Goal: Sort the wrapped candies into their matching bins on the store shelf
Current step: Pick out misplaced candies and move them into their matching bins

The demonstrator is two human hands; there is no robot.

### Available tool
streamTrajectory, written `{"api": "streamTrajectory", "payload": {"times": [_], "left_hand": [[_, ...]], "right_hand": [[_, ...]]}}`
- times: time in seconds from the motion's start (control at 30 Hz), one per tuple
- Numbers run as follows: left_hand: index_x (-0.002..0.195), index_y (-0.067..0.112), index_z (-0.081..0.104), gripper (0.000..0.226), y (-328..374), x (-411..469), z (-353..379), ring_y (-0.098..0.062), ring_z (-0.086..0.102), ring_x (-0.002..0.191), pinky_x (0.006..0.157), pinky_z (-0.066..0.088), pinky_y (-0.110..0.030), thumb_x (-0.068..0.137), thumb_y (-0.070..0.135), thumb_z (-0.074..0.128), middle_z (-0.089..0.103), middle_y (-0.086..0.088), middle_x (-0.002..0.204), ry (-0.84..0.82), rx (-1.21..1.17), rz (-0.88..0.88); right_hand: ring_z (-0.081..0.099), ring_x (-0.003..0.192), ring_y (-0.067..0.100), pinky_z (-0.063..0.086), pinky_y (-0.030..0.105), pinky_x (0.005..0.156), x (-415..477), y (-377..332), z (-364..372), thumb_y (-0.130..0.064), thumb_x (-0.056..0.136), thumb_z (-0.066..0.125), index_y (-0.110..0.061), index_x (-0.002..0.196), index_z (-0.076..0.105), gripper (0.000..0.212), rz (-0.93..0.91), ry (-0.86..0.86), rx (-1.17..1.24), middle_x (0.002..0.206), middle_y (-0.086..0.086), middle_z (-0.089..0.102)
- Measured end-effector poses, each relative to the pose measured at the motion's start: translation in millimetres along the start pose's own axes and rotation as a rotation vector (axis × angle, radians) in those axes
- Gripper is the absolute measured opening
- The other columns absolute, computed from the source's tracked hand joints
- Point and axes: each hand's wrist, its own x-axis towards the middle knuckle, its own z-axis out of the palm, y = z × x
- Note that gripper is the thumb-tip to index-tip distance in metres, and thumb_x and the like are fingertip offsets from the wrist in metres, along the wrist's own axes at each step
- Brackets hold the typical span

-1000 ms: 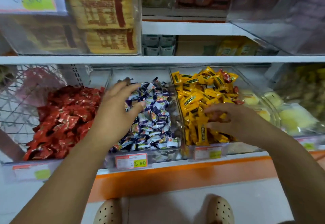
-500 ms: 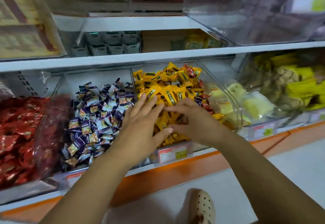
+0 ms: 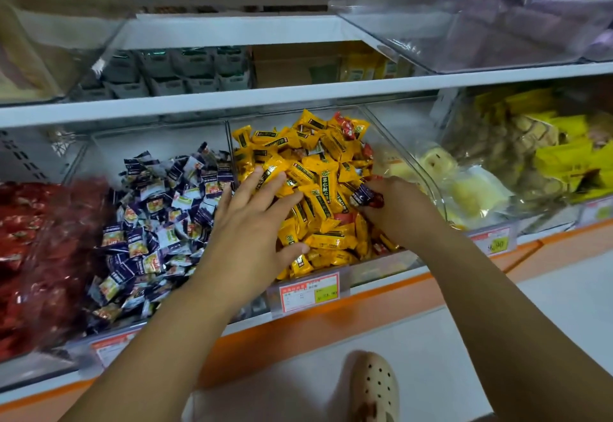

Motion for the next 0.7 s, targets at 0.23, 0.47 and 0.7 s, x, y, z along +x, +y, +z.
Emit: {"api": "streamTrajectory", "payload": {"times": [0.23,0.47,0.7], "left_hand": [[0.147,0.043,0.022,0.08,-1.8,-1.8,-1.9,-0.013,-0.015,0.146,0.119,-0.006,-0.046,0.08,0.059,0.061,0.001,0.013,0.16,-0.007,-0.035,0.0],[0.147,0.044,0.021,0.076,-0.5,-3.0,-3.6,-0.011,-0.017,0.145,0.118,-0.007,-0.044,0.082,0.06,0.057,-0.002,0.015,0.16,-0.022,-0.078,-0.02],[0.147,0.042,0.025,0.071,-2.9,-3.6,-4.5,-0.007,-0.014,0.145,0.118,-0.007,-0.042,0.085,0.056,0.057,0.003,0.016,0.159,0.017,-0.168,-0.031]], "right_hand": [[0.062,0.097,0.023,0.045,0.025,0.078,-3.6,0.1,-6.6,-0.012,0.089,0.065,-0.025,0.12,0.066,0.034,0.007,0.13,0.118,0.111,0.005,0.069],[0.061,0.103,0.02,0.05,0.031,0.084,-5.2,-1.8,-7.9,-0.013,0.09,0.064,-0.037,0.118,0.066,0.037,-0.126,0.119,0.114,0.12,-0.003,0.065],[0.06,0.09,0.016,0.045,0.025,0.075,0.7,-5.8,-5.5,-0.009,0.091,0.061,-0.018,0.106,0.072,0.021,-0.111,0.286,0.221,0.11,0.003,0.065]]}}
